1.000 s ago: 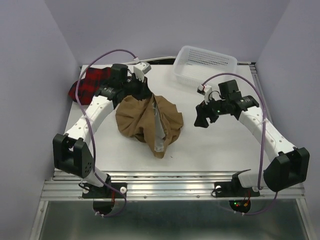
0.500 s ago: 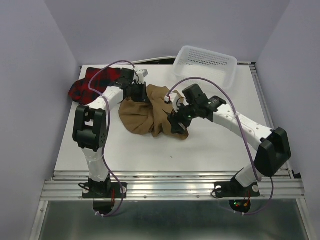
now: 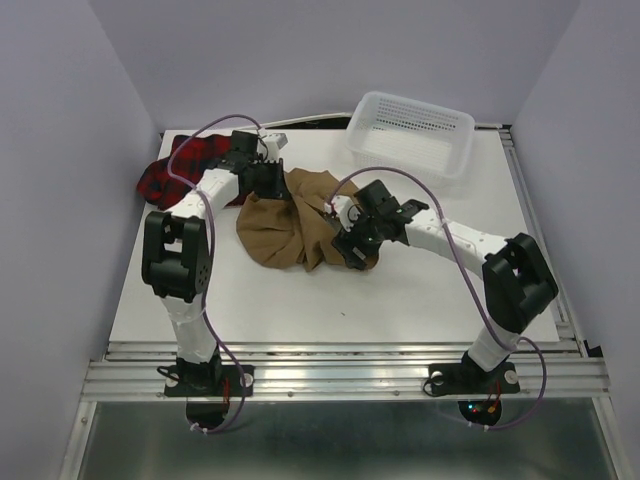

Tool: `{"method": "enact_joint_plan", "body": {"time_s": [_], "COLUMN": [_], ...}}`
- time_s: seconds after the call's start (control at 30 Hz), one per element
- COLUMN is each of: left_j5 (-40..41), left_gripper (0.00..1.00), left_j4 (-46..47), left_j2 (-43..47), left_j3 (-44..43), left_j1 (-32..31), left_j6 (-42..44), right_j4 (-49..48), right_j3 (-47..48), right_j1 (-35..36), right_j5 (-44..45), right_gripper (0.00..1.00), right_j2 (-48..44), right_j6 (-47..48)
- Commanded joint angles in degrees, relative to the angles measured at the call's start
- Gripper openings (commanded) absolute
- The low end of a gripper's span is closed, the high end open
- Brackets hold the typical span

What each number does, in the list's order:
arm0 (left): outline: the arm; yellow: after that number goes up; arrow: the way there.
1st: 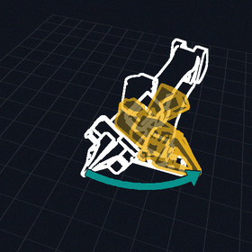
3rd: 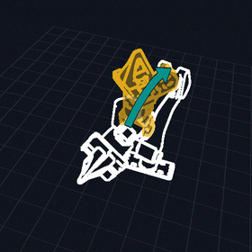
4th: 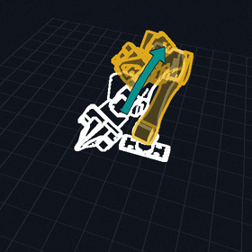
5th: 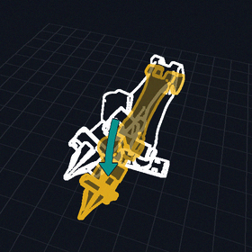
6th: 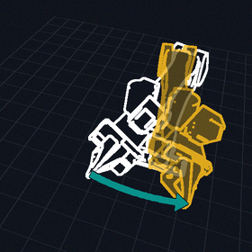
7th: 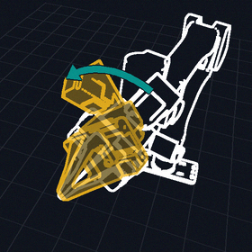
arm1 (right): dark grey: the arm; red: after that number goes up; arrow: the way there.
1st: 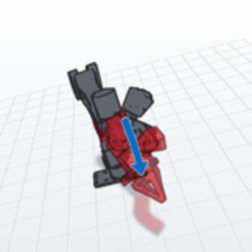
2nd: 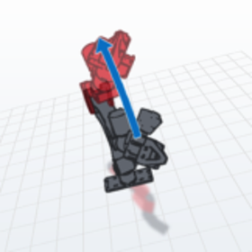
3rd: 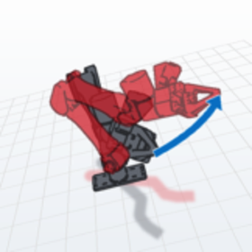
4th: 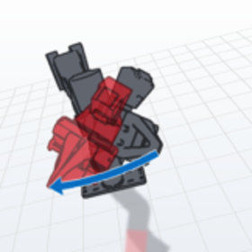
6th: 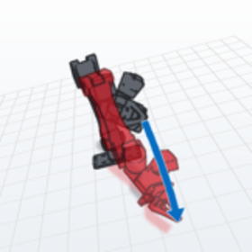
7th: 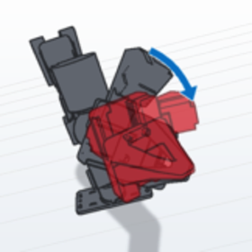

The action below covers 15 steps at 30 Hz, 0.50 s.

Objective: Fold and stack the skirts

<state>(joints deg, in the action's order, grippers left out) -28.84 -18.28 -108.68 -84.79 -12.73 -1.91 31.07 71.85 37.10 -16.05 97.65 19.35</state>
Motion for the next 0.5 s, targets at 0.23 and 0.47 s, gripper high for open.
{"method": "enact_joint_plan", "body": {"time_s": [0.23, 0.47], "left_j5": [-0.16, -4.73], "left_gripper": [0.00, 0.00], "left_j4": [-2.02, -3.25], "left_j2": [1.98, 4.79], "left_j3": [-6.70, -7.31], "left_j1": [3.85, 4.21], "left_j6": [1.56, 8.40], "right_j4": [-4.96, -9.97], "right_j3": [-9.01, -11.74], "right_j1": [-0.01, -2.03], "right_j5": [-1.09, 8.40], "right_gripper": [0.66, 0.15], "right_j2": [-3.86, -1.67], "right_j6": [3.50, 5.52]}}
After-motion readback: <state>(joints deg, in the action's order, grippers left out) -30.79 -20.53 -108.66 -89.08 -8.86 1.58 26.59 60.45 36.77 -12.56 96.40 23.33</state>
